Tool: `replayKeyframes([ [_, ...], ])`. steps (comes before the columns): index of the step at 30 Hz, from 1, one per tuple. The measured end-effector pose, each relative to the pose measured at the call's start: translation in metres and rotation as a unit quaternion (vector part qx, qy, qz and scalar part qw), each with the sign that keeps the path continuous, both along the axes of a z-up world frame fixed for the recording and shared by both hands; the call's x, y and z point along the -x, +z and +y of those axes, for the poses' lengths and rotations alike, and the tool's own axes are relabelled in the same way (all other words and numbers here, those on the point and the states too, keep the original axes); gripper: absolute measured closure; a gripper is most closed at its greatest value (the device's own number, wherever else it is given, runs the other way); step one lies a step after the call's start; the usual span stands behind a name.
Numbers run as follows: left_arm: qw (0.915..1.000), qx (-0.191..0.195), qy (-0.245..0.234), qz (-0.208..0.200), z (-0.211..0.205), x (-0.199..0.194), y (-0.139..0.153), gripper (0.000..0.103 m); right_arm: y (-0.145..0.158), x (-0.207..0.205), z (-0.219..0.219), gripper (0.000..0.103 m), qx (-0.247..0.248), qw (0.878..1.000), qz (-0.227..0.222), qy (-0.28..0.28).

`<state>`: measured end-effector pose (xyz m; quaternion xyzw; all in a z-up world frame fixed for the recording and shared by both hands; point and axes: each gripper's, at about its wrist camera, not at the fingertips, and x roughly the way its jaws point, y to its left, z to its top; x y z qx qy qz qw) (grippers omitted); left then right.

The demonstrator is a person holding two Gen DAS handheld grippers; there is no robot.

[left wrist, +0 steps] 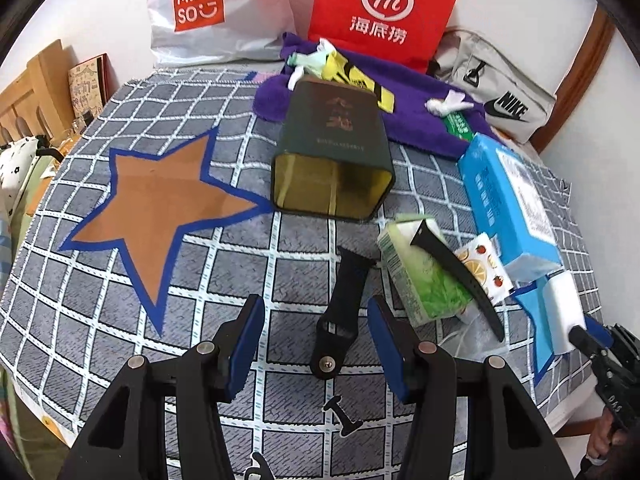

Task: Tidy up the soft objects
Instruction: 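Grasp the white foam block with the right gripper while the left gripper grasps the black watch strap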

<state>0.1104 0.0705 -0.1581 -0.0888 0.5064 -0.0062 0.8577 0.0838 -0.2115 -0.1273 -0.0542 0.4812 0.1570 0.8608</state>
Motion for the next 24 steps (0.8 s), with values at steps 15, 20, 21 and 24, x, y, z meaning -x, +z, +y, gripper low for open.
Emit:
replayKeyframes([
  [15, 0.9972, -0.046, -0.058, 0.012, -0.031, -0.015, -0.024, 0.052, -0.009, 0.005, 0.011, 0.044, 0.049, 0.998, -0.031, 0.000],
  [20, 0.9947, -0.074, -0.071, 0.006, -0.040, -0.017, -0.025, 0.062, -0.016, -0.005, 0.012, 0.038, 0.047, 0.999, -0.016, -0.008],
  [21, 0.9939, -0.078, -0.077, 0.004, -0.042, -0.017, -0.025, 0.066, -0.018, -0.007, 0.012, 0.034, 0.047, 0.999, -0.013, -0.011],
  [24, 0.9928, -0.084, -0.086, 0.001, -0.045, -0.018, -0.025, 0.069, -0.023, -0.011, 0.013, 0.030, 0.047, 0.999, -0.003, -0.019],
])
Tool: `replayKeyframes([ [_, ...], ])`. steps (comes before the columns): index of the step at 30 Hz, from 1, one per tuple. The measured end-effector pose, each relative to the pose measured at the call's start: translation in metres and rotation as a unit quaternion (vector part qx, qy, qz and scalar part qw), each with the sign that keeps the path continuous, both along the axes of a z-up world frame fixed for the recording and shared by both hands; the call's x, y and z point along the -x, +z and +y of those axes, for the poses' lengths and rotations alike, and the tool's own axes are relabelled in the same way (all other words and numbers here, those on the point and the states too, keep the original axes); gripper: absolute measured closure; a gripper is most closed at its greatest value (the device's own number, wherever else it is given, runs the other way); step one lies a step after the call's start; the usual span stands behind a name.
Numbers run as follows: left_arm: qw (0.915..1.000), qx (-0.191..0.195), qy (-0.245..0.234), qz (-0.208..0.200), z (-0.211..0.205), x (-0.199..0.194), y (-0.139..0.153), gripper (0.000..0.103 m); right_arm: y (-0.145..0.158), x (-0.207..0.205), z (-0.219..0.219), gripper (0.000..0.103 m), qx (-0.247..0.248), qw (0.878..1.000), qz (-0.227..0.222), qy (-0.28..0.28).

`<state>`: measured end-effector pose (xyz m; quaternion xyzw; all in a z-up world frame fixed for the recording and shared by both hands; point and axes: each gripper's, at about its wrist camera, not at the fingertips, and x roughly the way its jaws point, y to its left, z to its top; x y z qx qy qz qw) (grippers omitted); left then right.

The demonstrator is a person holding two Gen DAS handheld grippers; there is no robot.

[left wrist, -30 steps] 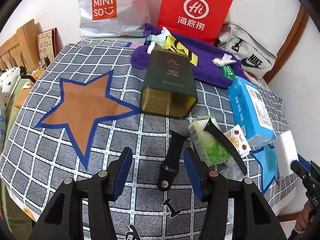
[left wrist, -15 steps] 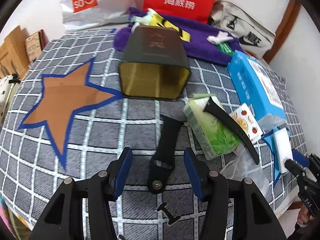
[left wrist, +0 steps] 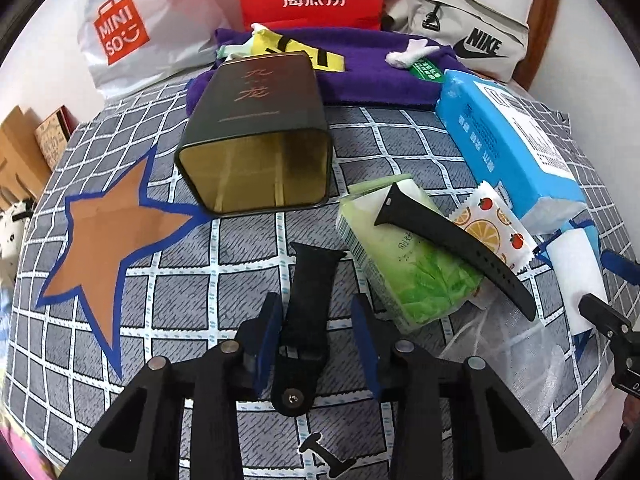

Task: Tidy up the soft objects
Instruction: 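Grasp the white foam block with the right gripper while the left gripper grasps the black watch strap, then lift and carry the foam block with the right gripper while the left gripper carries the strap toward the towel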

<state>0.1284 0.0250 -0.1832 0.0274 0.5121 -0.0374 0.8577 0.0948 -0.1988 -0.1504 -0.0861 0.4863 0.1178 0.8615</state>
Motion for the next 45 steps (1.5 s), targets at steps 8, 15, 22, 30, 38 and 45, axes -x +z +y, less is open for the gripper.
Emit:
replayKeyframes([
  [8, 0.9999, 0.009, 0.003, -0.005, 0.007, -0.002, 0.000, 0.081, -0.016, -0.011, 0.002, 0.028, -0.011, 0.999, 0.041, -0.030],
  [15, 0.9999, 0.001, -0.006, -0.014, 0.005, -0.001, 0.000, 0.081, -0.025, -0.022, 0.005, 0.028, -0.008, 0.997, 0.054, -0.063],
  [22, 0.9996, 0.025, 0.000, -0.010, 0.012, -0.001, 0.000, 0.082, -0.026, -0.023, 0.008, 0.029, -0.012, 0.997, 0.046, -0.066],
  [30, 0.9999, 0.013, -0.002, -0.011, 0.008, -0.003, -0.001, 0.082, -0.024, -0.022, 0.006, 0.044, -0.018, 0.997, 0.041, -0.063],
  [38, 0.9998, 0.015, -0.003, -0.012, 0.009, -0.005, -0.001, 0.081, -0.022, -0.021, 0.010, 0.051, -0.013, 0.998, 0.039, -0.052],
  [45, 0.9992, 0.033, -0.009, -0.022, 0.016, -0.008, -0.002, 0.083, -0.017, -0.021, 0.004, 0.051, -0.030, 0.997, 0.039, -0.052],
])
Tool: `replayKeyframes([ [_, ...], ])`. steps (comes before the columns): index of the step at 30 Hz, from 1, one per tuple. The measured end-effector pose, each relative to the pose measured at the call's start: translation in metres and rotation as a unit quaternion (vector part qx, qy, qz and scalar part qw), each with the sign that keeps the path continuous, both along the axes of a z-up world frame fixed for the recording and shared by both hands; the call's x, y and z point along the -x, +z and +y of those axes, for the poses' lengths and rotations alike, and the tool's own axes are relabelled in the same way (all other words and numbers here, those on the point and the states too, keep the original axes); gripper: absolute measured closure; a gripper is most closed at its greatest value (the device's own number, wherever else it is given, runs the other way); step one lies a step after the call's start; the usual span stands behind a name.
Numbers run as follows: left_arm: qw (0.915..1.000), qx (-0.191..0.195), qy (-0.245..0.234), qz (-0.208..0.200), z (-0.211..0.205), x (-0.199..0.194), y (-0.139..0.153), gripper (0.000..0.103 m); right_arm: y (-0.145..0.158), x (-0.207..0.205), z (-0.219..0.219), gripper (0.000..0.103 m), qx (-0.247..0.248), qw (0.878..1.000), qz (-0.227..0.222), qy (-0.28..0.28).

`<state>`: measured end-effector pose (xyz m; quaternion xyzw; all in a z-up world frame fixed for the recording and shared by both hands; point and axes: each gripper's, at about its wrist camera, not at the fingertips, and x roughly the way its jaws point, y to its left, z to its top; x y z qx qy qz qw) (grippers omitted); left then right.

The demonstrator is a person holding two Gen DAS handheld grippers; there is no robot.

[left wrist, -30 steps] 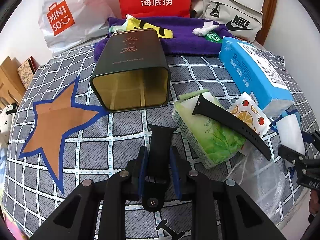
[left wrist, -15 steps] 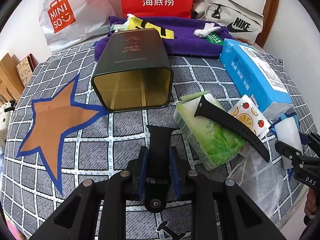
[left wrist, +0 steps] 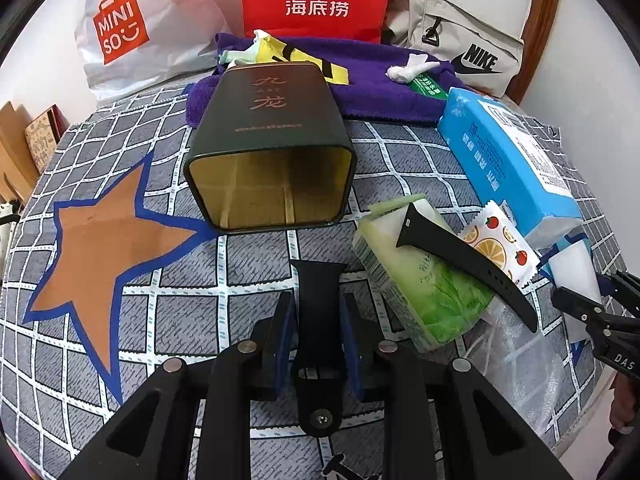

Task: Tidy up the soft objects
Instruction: 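Lift and carry the foam block with the right gripper while the left gripper carries the strap toward the towel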

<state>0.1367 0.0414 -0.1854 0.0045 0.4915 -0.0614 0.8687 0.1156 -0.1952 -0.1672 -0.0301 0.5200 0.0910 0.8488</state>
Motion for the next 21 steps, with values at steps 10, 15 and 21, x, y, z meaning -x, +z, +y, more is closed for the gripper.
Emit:
replayKeyframes([
  [10, 0.9996, 0.023, 0.014, 0.004, 0.007, -0.004, 0.001, 0.083, 0.003, 0.009, -0.013, 0.051, -0.026, 1.000, -0.010, 0.001],
  [15, 0.9999, -0.006, 0.007, -0.011, 0.000, -0.003, 0.000, 0.084, 0.003, 0.013, -0.015, 0.052, -0.036, 0.999, -0.017, 0.006],
  [21, 0.9996, 0.005, 0.029, -0.003, 0.008, 0.003, 0.009, 0.084, 0.020, 0.021, -0.020, 0.052, -0.045, 0.998, -0.040, 0.009],
])
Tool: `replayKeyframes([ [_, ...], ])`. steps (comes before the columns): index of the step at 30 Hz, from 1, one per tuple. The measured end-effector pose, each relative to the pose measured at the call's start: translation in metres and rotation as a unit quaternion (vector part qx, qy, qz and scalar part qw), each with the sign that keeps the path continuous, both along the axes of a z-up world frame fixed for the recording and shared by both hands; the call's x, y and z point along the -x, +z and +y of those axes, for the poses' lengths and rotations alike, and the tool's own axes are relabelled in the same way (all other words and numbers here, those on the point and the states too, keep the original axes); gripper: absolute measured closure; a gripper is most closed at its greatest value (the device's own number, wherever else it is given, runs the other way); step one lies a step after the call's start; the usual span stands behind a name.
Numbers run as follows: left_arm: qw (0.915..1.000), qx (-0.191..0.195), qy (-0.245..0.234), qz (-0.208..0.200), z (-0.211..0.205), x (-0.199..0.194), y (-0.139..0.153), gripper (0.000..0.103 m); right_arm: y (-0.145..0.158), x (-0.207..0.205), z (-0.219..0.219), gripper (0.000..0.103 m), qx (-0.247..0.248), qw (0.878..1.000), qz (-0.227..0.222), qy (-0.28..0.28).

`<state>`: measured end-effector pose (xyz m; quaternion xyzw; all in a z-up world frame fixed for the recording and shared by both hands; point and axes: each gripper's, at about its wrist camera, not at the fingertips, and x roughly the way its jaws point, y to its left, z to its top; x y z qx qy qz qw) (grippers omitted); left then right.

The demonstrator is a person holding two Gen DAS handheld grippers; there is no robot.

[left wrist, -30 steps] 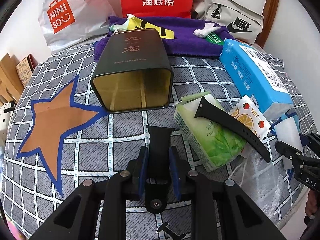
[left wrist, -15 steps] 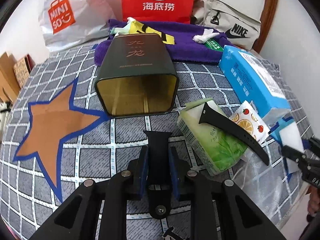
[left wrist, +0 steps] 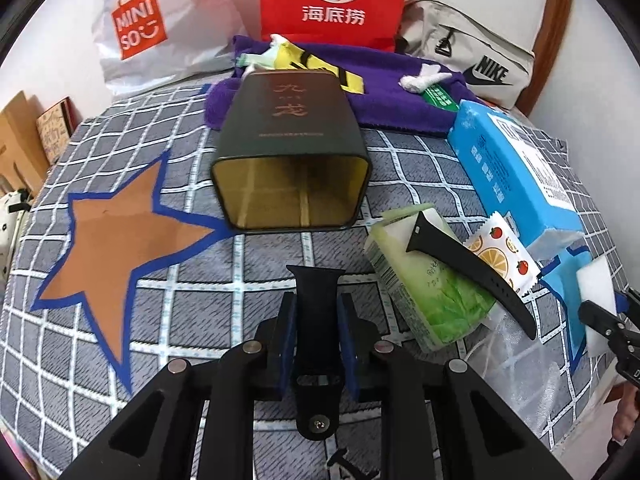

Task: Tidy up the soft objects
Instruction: 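Lift and carry the foam block with the right gripper while the left gripper carries the strap toward the towel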

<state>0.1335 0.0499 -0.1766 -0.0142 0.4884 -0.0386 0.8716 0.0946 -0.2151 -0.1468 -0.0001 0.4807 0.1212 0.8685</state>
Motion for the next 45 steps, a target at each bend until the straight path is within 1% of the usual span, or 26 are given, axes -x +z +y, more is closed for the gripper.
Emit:
replayKeyframes([
  [5, 0.9998, 0.010, 0.009, -0.014, 0.005, 0.007, 0.018, 0.084, 0.016, 0.003, -0.001, 0.052, -0.005, 1.000, -0.017, 0.005],
  [11, 0.9993, 0.006, 0.011, -0.036, 0.006, 0.012, 0.043, 0.084, 0.036, 0.001, -0.001, 0.052, -0.014, 0.999, -0.033, 0.012],
  [17, 0.9982, 0.010, 0.009, -0.058, 0.005, 0.008, 0.072, 0.084, 0.054, -0.010, 0.002, 0.052, -0.014, 0.998, -0.050, 0.024],
  [20, 0.9976, 0.006, 0.014, -0.067, 0.004, 0.003, 0.084, 0.084, 0.063, -0.020, 0.003, 0.052, -0.024, 0.998, -0.056, 0.032],
  [27, 0.9962, 0.009, 0.019, -0.085, 0.003, -0.019, 0.110, 0.084, 0.083, -0.050, 0.003, 0.052, -0.063, 0.995, -0.064, 0.048],
  [30, 0.9957, 0.008, 0.021, -0.090, 0.003, -0.027, 0.118, 0.084, 0.090, -0.062, 0.005, 0.052, -0.071, 0.993, -0.072, 0.051],
  [37, 0.9952, 0.014, 0.024, -0.094, 0.006, -0.053, 0.128, 0.084, 0.103, -0.091, 0.013, 0.052, -0.071, 0.992, -0.083, 0.062],
  [45, 0.9943, 0.014, 0.021, -0.104, 0.009, -0.081, 0.140, 0.084, 0.117, -0.134, 0.023, 0.052, -0.050, 0.992, -0.096, 0.066],
])
